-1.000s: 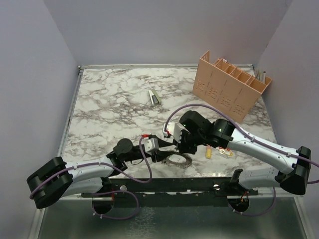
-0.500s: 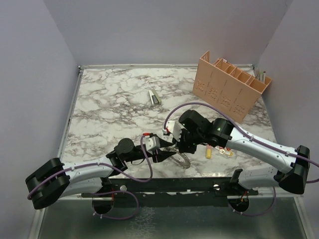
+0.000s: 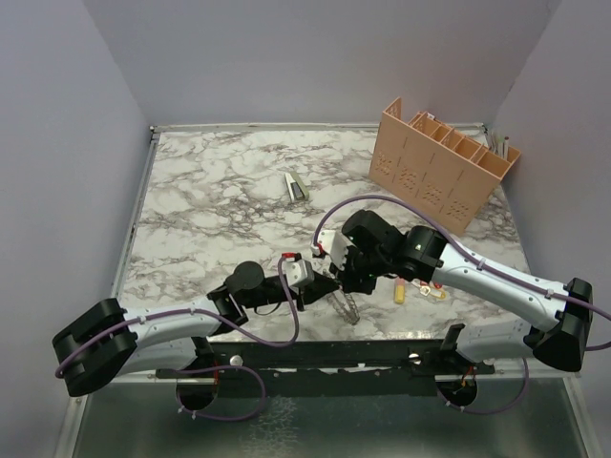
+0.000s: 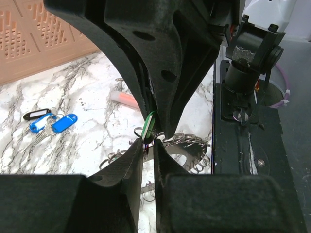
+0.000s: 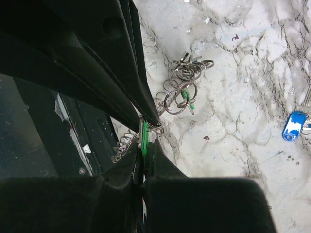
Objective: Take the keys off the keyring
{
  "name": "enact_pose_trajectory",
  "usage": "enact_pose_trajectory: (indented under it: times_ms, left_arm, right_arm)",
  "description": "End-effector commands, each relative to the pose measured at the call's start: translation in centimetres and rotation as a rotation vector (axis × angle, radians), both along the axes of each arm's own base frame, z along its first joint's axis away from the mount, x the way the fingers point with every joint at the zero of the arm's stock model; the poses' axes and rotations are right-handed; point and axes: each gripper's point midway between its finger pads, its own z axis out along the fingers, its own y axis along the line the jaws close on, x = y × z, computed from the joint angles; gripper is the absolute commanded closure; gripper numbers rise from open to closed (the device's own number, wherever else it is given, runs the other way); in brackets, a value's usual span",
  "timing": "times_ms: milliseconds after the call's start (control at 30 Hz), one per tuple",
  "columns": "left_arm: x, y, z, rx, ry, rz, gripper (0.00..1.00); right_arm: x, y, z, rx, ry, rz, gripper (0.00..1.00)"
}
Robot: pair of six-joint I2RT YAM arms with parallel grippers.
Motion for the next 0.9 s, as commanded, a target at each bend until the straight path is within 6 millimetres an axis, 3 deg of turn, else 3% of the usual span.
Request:
enact_pose_trajectory:
  times_ms: [0, 167, 333, 867]
  left_arm:
    - [0.3, -0.5, 0.2, 0.011, -0.007, 0.005, 0.86]
    - [0.1, -0.6, -0.4, 0.03, -0.005, -0.009, 0.87]
    - [0.0, -0.8, -0.7, 0.038, 0.0, -0.023, 1.0]
    - [-3.2, -0.7, -1.1, 0.05, -0.076, -0.197, 1.0]
  right_arm:
    - [0.4, 0.4, 1.5, 0.036, -0.016, -0.02, 0.99]
    - [0.3, 0.2, 1.6, 0.042, -0.017, -0.036, 0.99]
    - [0.5, -0.3, 1.4, 0.025, -0.022, -0.057, 0.99]
    - [0.7, -2.4, -1.2, -0.045, -0.015, -0.059, 0.99]
